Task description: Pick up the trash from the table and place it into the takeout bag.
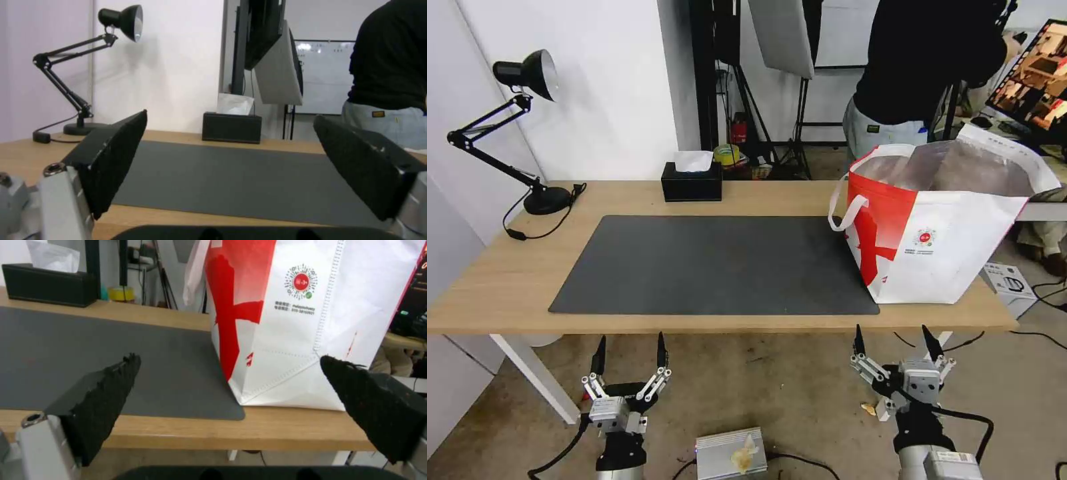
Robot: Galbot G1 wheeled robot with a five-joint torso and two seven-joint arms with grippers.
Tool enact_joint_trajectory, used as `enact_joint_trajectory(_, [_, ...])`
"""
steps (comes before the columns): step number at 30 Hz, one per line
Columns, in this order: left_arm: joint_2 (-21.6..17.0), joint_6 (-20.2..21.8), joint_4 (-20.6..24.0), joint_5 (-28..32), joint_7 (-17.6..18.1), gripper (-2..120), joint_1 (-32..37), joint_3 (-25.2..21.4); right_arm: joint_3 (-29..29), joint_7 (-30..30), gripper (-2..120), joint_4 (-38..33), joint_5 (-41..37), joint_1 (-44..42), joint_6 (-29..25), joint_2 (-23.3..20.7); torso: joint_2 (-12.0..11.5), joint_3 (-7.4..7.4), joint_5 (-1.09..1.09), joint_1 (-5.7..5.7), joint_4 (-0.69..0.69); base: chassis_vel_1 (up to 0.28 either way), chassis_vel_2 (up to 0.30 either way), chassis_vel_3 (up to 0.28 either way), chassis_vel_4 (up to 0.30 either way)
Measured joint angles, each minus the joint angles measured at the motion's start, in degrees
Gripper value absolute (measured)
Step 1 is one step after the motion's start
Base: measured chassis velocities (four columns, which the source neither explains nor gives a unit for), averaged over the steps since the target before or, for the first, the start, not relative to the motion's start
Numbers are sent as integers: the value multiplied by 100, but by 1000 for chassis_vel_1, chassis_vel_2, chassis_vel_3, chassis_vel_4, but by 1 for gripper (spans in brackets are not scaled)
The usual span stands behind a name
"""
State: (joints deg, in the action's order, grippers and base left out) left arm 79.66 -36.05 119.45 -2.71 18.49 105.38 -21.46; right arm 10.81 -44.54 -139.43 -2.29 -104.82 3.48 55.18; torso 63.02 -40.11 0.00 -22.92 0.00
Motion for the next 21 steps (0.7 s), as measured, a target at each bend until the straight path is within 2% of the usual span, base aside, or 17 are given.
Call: enact_joint_trajectory(21, [-1,0,2,3,0,100,-1,0,0,0,100,0,0,0,0,0,0,0,0,0,0,0,0,0,0])
